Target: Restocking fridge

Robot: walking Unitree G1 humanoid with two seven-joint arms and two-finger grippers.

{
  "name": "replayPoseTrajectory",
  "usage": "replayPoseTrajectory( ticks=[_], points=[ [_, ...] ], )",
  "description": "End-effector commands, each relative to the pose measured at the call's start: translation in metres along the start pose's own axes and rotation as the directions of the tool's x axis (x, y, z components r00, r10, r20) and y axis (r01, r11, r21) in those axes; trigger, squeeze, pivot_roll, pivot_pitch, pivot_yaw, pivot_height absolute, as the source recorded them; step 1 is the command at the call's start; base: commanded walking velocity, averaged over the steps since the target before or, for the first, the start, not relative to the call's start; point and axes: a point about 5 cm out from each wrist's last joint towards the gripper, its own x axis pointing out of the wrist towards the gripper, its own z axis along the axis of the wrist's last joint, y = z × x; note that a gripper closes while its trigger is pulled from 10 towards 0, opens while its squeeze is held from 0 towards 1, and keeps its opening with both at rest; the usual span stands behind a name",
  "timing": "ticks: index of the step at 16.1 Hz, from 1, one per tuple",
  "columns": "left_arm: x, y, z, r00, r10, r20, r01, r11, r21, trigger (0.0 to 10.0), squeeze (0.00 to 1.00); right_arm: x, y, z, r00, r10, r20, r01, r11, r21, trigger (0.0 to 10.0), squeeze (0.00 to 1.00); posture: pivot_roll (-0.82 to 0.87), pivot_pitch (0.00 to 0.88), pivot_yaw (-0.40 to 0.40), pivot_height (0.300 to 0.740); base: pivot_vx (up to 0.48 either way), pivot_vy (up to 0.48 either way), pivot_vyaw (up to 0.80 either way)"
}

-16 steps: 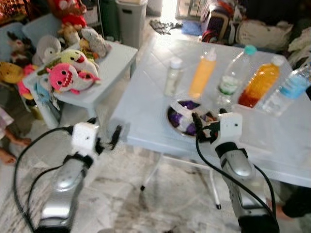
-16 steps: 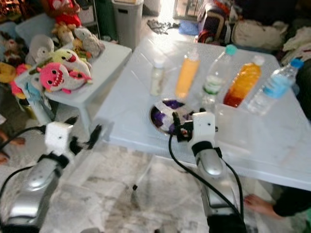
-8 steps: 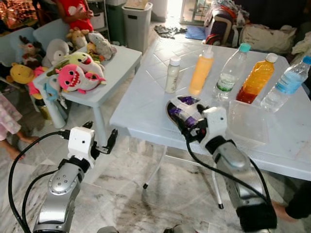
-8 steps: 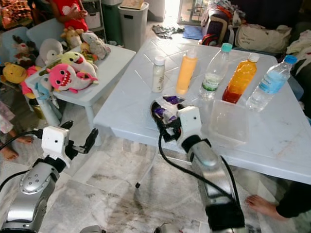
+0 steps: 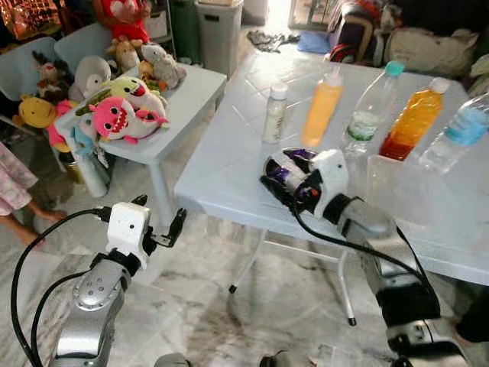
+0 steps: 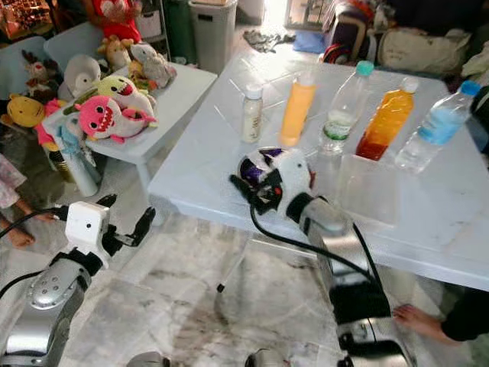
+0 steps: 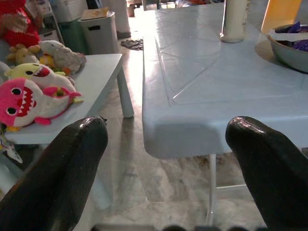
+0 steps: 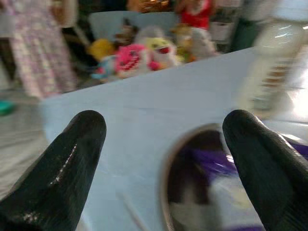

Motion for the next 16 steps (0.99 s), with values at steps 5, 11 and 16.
replayPoseTrajectory(
  ticks=[5, 11, 16],
  points=[
    [-0.008, -0.002, 0.000, 0.999, -0.031, -0.027, 0.031, 0.999, 0.026, 10.0, 0.00, 0.004, 0.008, -0.017, 0.985, 0.124, -0.122, -0.120, 0.992, 0.042, 10.0, 0.00, 0.07, 0.097, -0.005, 0.740, 0.000, 0.000, 0.00],
    [-0.007, -0.003, 0.002, 0.999, -0.040, -0.035, 0.042, 0.999, 0.035, 10.0, 0.00, -0.002, 0.006, -0.030, 0.965, 0.143, -0.219, -0.136, 0.990, 0.045, 0.0, 0.00, 0.07, 0.097, -0.003, 0.740, 0.000, 0.000, 0.00],
    [-0.006, -0.005, 0.001, 0.998, -0.042, -0.036, 0.043, 0.999, 0.031, 10.0, 0.00, -0.011, 0.003, -0.037, 0.949, 0.145, -0.281, -0.134, 0.989, 0.057, 0.0, 0.00, 0.07, 0.092, -0.011, 0.740, 0.000, 0.000, 0.00]
  ],
)
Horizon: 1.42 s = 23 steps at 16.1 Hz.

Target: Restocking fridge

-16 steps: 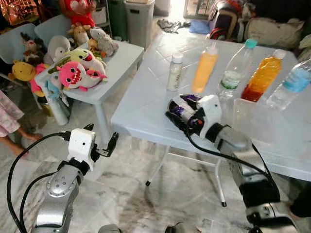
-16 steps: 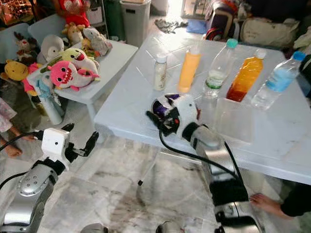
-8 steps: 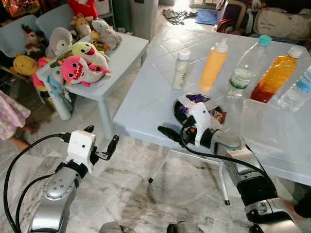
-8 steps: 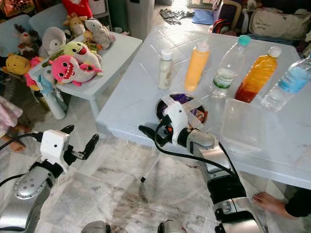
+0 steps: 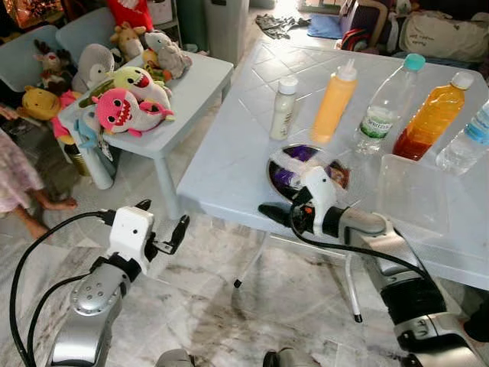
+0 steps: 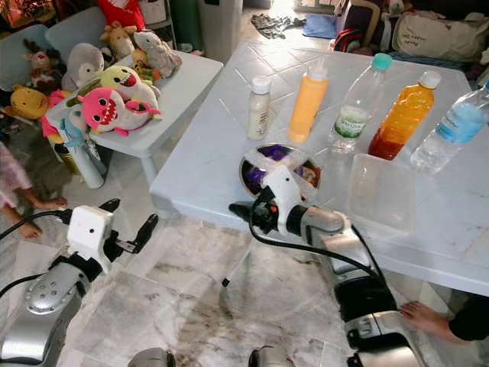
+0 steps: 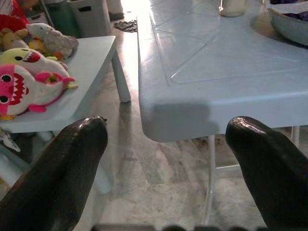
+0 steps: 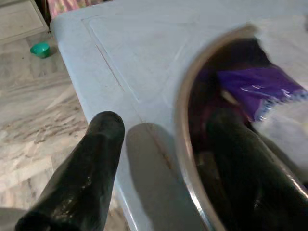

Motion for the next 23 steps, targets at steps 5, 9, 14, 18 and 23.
replayPoseTrajectory(
  ticks=[5, 9, 14, 18, 23],
  points=[
    [0.000, 0.000, 0.003, 1.000, 0.001, 0.001, -0.001, 1.000, 0.007, 10.0, 0.00, -0.018, -0.006, -0.011, 0.996, 0.017, -0.086, -0.023, 0.998, -0.063, 0.0, 0.00, 0.07, 0.088, -0.008, 0.740, 0.000, 0.000, 0.00],
    [0.001, -0.001, 0.002, 1.000, -0.002, -0.002, 0.002, 1.000, 0.007, 10.0, 0.00, -0.027, -0.012, -0.011, 0.993, -0.002, -0.118, -0.013, 0.992, -0.123, 0.0, 0.00, 0.06, 0.087, -0.007, 0.740, 0.000, 0.000, 0.00],
    [0.001, 0.000, 0.002, 1.000, 0.002, -0.008, -0.002, 1.000, 0.000, 10.0, 0.00, -0.041, -0.024, -0.016, 0.980, -0.069, -0.188, 0.012, 0.957, -0.289, 0.0, 0.00, 0.06, 0.092, -0.006, 0.740, 0.000, 0.000, 0.00],
    [0.002, -0.001, 0.001, 1.000, 0.002, -0.014, -0.002, 1.000, -0.005, 10.0, 0.00, -0.047, -0.032, -0.019, 0.970, -0.113, -0.216, 0.023, 0.925, -0.379, 0.2, 0.00, 0.06, 0.092, -0.006, 0.740, 0.000, 0.000, 0.00],
    [0.002, -0.002, 0.001, 1.000, 0.000, -0.024, 0.000, 1.000, -0.011, 10.0, 0.00, -0.048, -0.033, -0.020, 0.972, -0.121, -0.201, 0.005, 0.867, -0.498, 0.0, 0.00, 0.06, 0.094, -0.005, 0.740, 0.000, 0.000, 0.00]
  ],
)
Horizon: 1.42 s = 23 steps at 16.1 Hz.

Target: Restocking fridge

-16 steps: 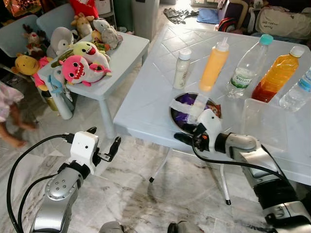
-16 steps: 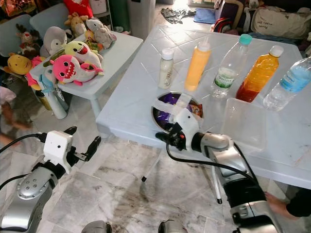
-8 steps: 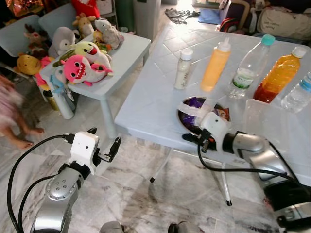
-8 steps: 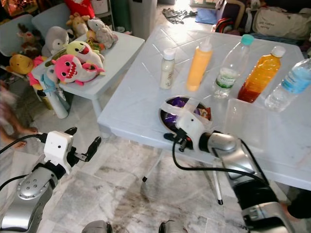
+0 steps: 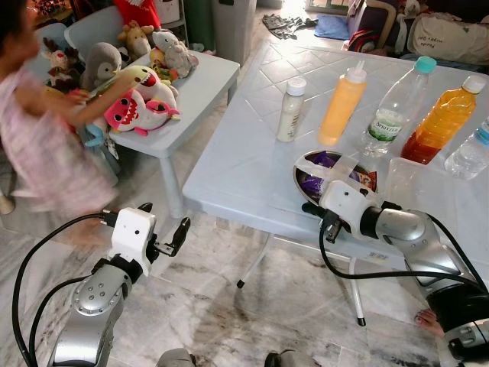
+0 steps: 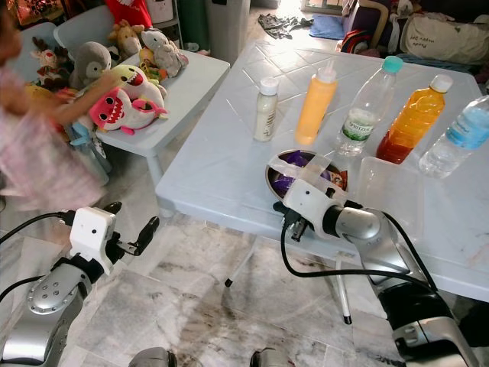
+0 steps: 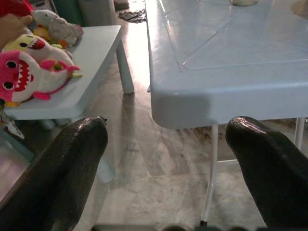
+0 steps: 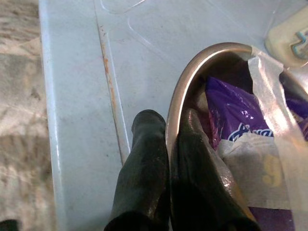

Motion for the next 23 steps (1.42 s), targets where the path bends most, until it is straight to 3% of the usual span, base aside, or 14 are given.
replayPoseTrajectory(
  ticks=[1, 3, 4, 5, 6, 7, 10, 12, 13, 14, 15, 20, 23],
  points=[
    [0.001, -0.001, 0.003, 1.000, -0.002, 0.006, 0.002, 1.000, 0.007, 10.0, 0.00, -0.001, 0.005, -0.013, 0.998, 0.027, -0.055, -0.027, 1.000, 0.003, 0.0, 0.00, 0.06, 0.094, -0.006, 0.740, 0.000, 0.000, 0.00],
    [0.001, -0.001, 0.003, 1.000, 0.000, 0.004, 0.000, 1.000, 0.004, 10.0, 0.00, -0.002, 0.002, -0.012, 0.999, 0.006, -0.046, -0.008, 0.999, -0.049, 0.0, 0.00, 0.06, 0.093, -0.006, 0.740, 0.000, 0.000, 0.00],
    [0.001, -0.002, 0.003, 1.000, 0.000, 0.003, 0.000, 1.000, 0.001, 10.0, 0.00, -0.002, 0.001, -0.011, 0.999, -0.005, -0.043, 0.000, 0.994, -0.113, 3.3, 0.00, 0.06, 0.092, -0.007, 0.740, 0.000, 0.000, 0.00],
    [0.001, -0.002, 0.003, 1.000, 0.001, 0.003, -0.001, 1.000, -0.002, 10.0, 0.00, -0.003, 0.000, -0.011, 0.999, -0.006, -0.043, 0.000, 0.991, -0.137, 3.3, 0.00, 0.06, 0.092, -0.007, 0.740, 0.000, 0.000, 0.00],
    [0.002, -0.003, 0.002, 1.000, -0.002, 0.000, 0.002, 1.000, -0.007, 10.0, 0.00, -0.004, 0.000, -0.012, 0.999, -0.012, -0.043, 0.004, 0.981, -0.192, 1.2, 0.00, 0.06, 0.091, -0.008, 0.740, 0.000, 0.000, 0.00],
    [0.002, -0.003, 0.002, 1.000, -0.001, -0.001, 0.001, 1.000, -0.008, 10.0, 0.00, -0.006, -0.002, -0.013, 0.999, -0.023, -0.045, 0.010, 0.959, -0.282, 0.0, 0.00, 0.06, 0.091, -0.008, 0.740, 0.000, 0.000, 0.00],
    [0.002, -0.003, 0.002, 1.000, 0.001, -0.001, -0.001, 1.000, -0.012, 10.0, 0.00, -0.011, -0.011, -0.004, 0.998, -0.050, 0.025, 0.056, 0.904, -0.425, 0.0, 0.00, 0.06, 0.092, -0.008, 0.740, 0.000, 0.000, 0.00],
    [0.003, -0.003, 0.002, 1.000, 0.003, -0.001, -0.003, 1.000, -0.012, 10.0, 0.00, -0.013, -0.018, 0.007, 0.993, -0.055, 0.103, 0.097, 0.879, -0.468, 0.0, 0.00, 0.06, 0.093, -0.007, 0.740, 0.000, 0.000, 0.00],
    [0.003, -0.003, 0.003, 1.000, 0.005, -0.001, -0.005, 1.000, -0.012, 10.0, 0.00, -0.013, -0.021, 0.010, 0.990, -0.058, 0.127, 0.112, 0.877, -0.467, 2.7, 0.00, 0.06, 0.094, -0.007, 0.740, 0.000, 0.000, 0.00],
    [0.003, -0.002, 0.003, 1.000, 0.014, 0.000, -0.014, 1.000, -0.012, 10.0, 0.00, -0.012, -0.026, 0.018, 0.983, -0.062, 0.172, 0.137, 0.872, -0.469, 3.9, 0.00, 0.06, 0.096, -0.006, 0.740, 0.000, 0.000, 0.00],
    [0.003, 0.000, 0.004, 1.000, 0.024, 0.002, -0.024, 1.000, -0.006, 10.0, 0.00, -0.010, -0.030, 0.026, 0.975, -0.060, 0.216, 0.160, 0.860, -0.485, 10.0, 0.00, 0.06, 0.096, -0.006, 0.740, 0.000, 0.000, 0.00],
    [0.001, 0.005, 0.004, 0.999, 0.045, -0.003, -0.045, 0.999, 0.005, 10.0, 0.00, 0.002, -0.037, 0.048, 0.943, -0.026, 0.331, 0.190, 0.861, -0.472, 10.0, 0.00, 0.08, 0.100, 0.002, 0.740, 0.000, 0.000, 0.00],
    [-0.001, 0.007, 0.004, 0.999, 0.049, -0.012, -0.048, 0.999, 0.021, 10.0, 0.00, 0.015, -0.020, 0.048, 0.935, 0.079, 0.347, 0.085, 0.897, -0.433, 10.0, 0.00, 0.09, 0.104, 0.006, 0.740, 0.000, 0.000, 0.00]
  ],
)
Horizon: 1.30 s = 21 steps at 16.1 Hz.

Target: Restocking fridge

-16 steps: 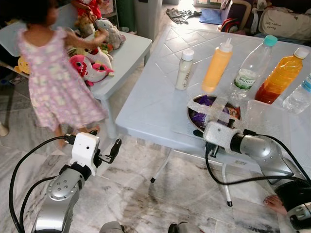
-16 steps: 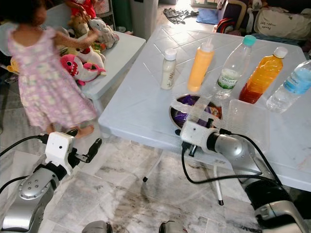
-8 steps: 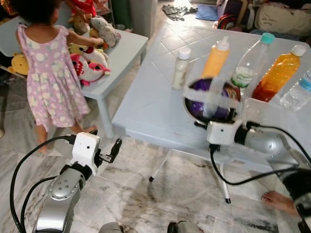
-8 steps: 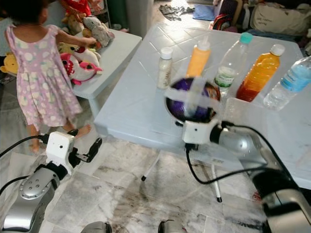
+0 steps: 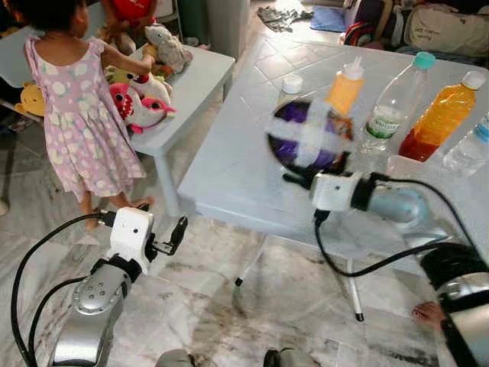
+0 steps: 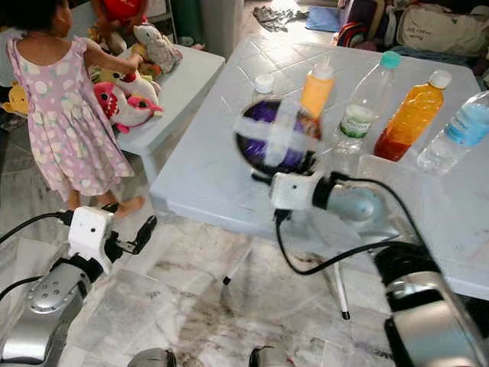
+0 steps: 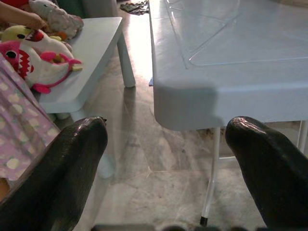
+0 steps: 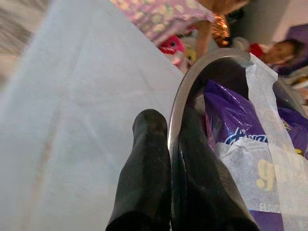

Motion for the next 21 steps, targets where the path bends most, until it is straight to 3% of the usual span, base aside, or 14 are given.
replayPoseTrajectory(
  ticks=[1, 4, 9, 10, 11, 21],
  points=[
    [-0.001, 0.003, 0.004, 1.000, 0.014, 0.003, -0.014, 1.000, 0.023, 10.0, 0.00, 0.003, 0.002, 0.004, 0.999, 0.028, 0.035, -0.028, 1.000, 0.009, 10.0, 0.00, 0.09, 0.105, 0.006, 0.740, 0.000, 0.000, 0.00],
    [0.000, 0.003, 0.004, 1.000, 0.014, -0.001, -0.014, 0.999, 0.030, 10.0, 0.00, 0.008, 0.022, -0.001, 0.995, 0.093, 0.046, -0.097, 0.990, 0.105, 10.0, 0.00, 0.09, 0.106, 0.008, 0.740, 0.000, 0.000, 0.00],
    [0.000, 0.002, 0.004, 1.000, 0.015, -0.006, -0.015, 0.999, 0.030, 10.0, 0.00, 0.008, 0.029, -0.004, 0.989, 0.138, 0.059, -0.145, 0.978, 0.149, 10.0, 0.00, 0.09, 0.106, 0.002, 0.740, 0.000, 0.000, 0.00],
    [0.000, 0.002, 0.004, 1.000, 0.015, -0.007, -0.015, 0.999, 0.029, 10.0, 0.00, 0.008, 0.028, -0.005, 0.990, 0.132, 0.056, -0.139, 0.978, 0.152, 10.0, 0.95, 0.09, 0.107, 0.002, 0.740, 0.000, 0.000, 0.00],
    [0.000, 0.001, 0.003, 1.000, 0.015, -0.009, -0.015, 0.999, 0.029, 10.0, 0.00, 0.007, 0.027, -0.006, 0.991, 0.128, 0.050, -0.134, 0.980, 0.149, 10.0, 1.00, 0.09, 0.105, 0.001, 0.740, 0.000, 0.000, 0.00],
    [0.000, 0.001, 0.004, 1.000, 0.021, -0.013, -0.020, 0.999, 0.028, 10.0, 0.00, 0.002, 0.018, -0.015, 0.996, 0.064, -0.054, -0.059, 0.994, 0.087, 10.0, 1.00, 0.09, 0.106, -0.004, 0.740, 0.000, 0.000, 0.00]
  ],
)
